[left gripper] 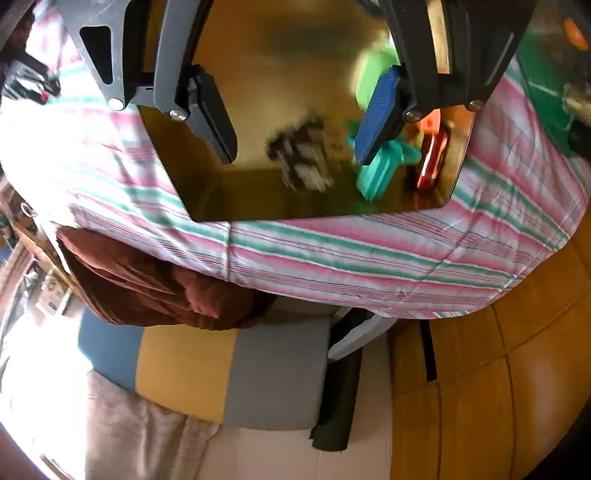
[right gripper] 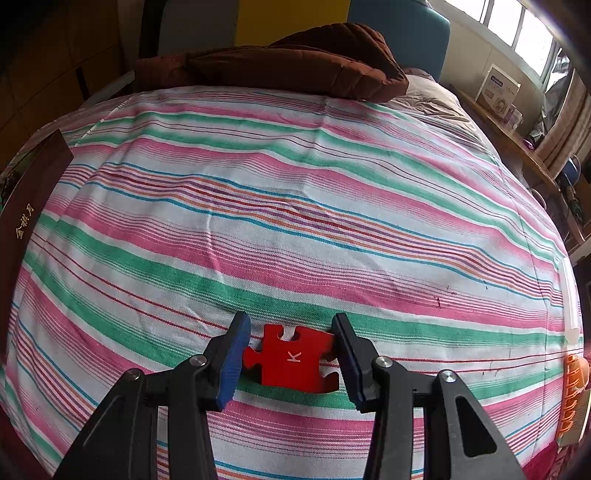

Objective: Organize rigid objects
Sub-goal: 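Carry the brown spiky piece into the gold tray and release it with the left tool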

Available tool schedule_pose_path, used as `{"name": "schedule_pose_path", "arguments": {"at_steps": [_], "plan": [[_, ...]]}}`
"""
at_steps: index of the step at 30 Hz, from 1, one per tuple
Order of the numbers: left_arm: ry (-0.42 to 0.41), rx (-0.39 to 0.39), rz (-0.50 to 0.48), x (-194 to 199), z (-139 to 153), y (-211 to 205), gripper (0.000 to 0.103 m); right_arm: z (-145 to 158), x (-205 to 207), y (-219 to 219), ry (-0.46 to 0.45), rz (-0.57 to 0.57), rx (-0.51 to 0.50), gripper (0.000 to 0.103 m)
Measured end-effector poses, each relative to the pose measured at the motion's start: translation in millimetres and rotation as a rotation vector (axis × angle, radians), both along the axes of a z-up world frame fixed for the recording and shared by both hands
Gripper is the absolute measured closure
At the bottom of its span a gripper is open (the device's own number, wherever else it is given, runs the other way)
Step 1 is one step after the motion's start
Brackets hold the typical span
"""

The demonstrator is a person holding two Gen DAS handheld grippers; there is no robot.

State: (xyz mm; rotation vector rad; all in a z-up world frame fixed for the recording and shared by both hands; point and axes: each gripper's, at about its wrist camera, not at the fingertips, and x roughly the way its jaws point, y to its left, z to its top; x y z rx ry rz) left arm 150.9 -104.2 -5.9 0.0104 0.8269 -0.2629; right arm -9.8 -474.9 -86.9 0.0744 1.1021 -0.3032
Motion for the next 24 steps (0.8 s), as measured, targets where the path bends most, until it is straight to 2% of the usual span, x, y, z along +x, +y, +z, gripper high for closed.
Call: {"name": "schedule_pose_path", "arguments": {"at_steps": [5, 12, 17, 24], "plan": [[-0.031, 0.004, -0.025, -43.6, 5.7, -1.1, 0.036, 0.9, -1.6, 3.4, -0.003, 0.002, -0.017, 0.057], [-0.115, 0.049, -0.031, -92.0, 19.5, -0.2, 0.036, 2.0, -2.2, 7.5, -0.004, 0.012, -0.047, 0.057], [-0.109, 0.017, -0.032, -115.7, 25.5, 7.4, 0.031, 2.4, -2.7, 8.2, -0.005, 0.013, -0.053, 0.057], [-0.105, 0.031, -0.028, -137.0, 20.6, 13.9, 0.031, 3.0, -3.8, 12.1, -0.009, 0.018, -0.078, 0.057]]}}
